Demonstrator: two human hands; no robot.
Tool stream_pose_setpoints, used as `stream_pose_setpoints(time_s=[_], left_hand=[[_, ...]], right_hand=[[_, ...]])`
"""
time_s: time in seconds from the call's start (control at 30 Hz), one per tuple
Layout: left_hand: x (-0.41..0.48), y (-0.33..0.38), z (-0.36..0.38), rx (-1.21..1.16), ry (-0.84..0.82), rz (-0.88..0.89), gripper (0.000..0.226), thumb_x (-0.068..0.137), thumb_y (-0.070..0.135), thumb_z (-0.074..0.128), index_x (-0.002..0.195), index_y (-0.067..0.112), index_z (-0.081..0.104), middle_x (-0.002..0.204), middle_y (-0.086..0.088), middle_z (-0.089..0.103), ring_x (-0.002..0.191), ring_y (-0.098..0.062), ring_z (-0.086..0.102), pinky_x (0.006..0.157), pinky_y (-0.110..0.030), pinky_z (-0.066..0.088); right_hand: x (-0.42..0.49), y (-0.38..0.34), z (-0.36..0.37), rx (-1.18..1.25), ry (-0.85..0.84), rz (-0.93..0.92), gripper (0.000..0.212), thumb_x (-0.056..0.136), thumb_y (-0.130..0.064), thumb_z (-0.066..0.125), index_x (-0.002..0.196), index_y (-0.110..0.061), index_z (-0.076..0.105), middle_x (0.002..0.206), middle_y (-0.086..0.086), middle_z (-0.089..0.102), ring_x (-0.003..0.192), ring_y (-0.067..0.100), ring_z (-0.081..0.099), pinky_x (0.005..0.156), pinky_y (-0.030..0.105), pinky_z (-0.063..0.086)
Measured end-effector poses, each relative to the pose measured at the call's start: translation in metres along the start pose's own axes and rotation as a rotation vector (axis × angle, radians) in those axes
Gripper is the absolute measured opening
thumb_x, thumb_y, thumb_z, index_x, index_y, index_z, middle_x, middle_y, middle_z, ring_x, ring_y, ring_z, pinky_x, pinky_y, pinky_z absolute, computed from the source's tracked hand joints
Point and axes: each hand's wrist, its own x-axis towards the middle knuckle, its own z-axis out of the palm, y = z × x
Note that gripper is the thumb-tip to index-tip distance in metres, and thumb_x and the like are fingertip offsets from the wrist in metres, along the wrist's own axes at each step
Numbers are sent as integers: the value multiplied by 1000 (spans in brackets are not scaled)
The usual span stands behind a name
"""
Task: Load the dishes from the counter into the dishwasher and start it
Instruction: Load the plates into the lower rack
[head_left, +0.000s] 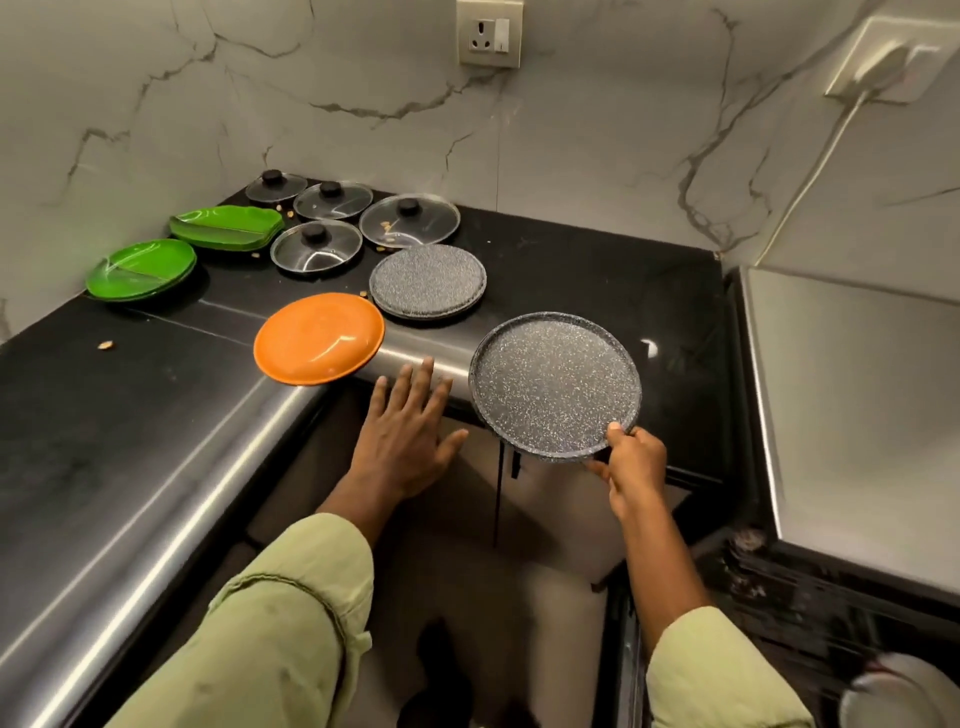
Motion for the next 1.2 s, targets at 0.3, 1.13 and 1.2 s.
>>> stream_pose_setpoints(time_s=[0.3,1.13,1.2], left_hand=[[-86,25,-10,30,-4,48,92,80,70,7,159,22,14,166,-7,-2,153,-30,0,122,-50,1],[-318,146,16,-6,-160,262,75,101,54,37,159,21,4,167,-7,-5,153,-29,-5,122,-49,0],[-326,169,16,19,-172,283,75,101,54,36,159,21,4,167,-7,-5,153,-29,-5,123,-50,1]], right_hand=[[-65,36,-56,55,32,33,17,99,-11,52,84,-16,58,91,5,63,79,22,60,70,43,56],[-285,129,-287,-69,224,64,9,100,-10,50,100,-6,58,92,7,63,79,20,61,76,44,57],[-291,131,-311,-58,231,54,9,100,-10,50,96,-5,57,88,7,61,75,19,59,64,38,55]])
